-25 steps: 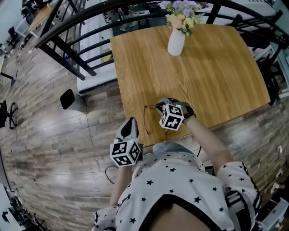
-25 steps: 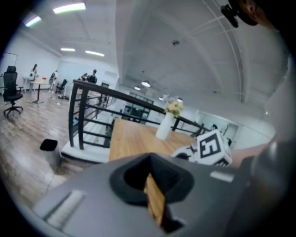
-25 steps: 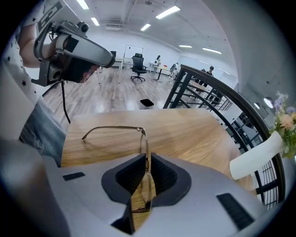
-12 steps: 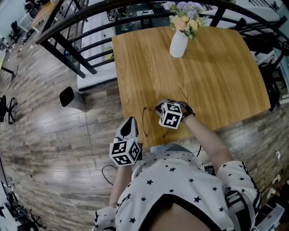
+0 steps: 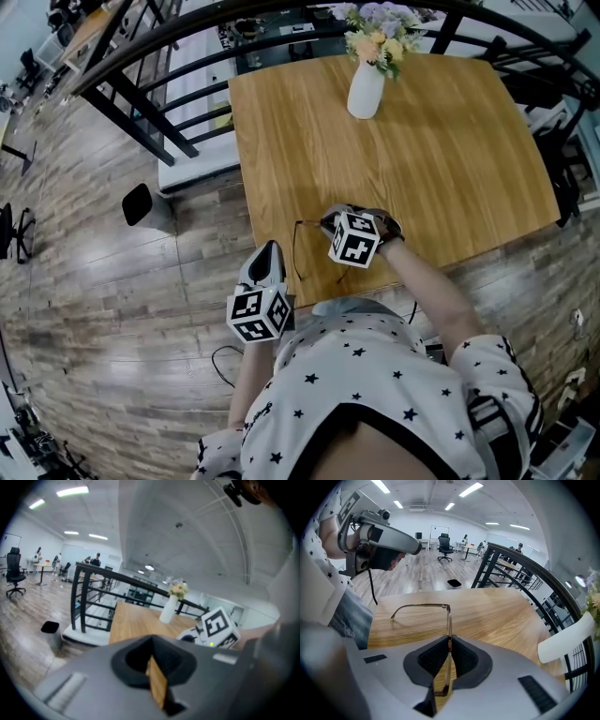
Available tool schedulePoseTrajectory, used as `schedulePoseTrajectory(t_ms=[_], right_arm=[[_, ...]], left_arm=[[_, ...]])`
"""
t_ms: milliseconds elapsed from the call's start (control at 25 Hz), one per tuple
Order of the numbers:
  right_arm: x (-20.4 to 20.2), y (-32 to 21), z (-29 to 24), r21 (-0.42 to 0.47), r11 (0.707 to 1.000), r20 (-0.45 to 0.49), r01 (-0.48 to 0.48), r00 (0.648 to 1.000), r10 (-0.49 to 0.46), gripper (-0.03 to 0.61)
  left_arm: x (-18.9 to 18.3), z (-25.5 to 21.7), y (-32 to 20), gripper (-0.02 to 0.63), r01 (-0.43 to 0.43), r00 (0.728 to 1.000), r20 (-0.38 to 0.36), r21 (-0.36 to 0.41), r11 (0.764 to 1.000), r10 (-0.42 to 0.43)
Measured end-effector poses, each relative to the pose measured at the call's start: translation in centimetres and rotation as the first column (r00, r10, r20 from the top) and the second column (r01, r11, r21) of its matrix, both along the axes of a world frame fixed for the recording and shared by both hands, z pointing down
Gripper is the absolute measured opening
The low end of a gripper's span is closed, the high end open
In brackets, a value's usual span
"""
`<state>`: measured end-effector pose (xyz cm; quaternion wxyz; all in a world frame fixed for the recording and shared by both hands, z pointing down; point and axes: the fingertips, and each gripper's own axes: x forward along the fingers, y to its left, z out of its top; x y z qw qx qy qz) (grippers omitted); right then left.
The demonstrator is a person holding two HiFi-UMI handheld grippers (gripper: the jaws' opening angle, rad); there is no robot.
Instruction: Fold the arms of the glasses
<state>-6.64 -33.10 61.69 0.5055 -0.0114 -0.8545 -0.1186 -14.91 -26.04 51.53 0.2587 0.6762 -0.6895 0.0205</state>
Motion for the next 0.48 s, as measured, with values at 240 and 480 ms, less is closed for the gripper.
schedulePoseTrajectory(t_ms=[240, 480], right_arm=[[0.3, 0.3, -2.6, 0.045, 0.996, 0.04, -0.076, 0.996, 0.074, 0.02], [0.6, 0.8, -5.4, 0.083, 0.981, 0.093, -0.174, 0.982, 0.166, 0.02]], left_arm=[[0.2, 0.2, 1.1, 0.008, -0.041, 0.999, 0.009, -0.003, 0.999, 0.041], [1.3, -0.1, 2.3, 0.008, -0.12, 0.993, 0.021, 0.001, 0.993, 0.12]])
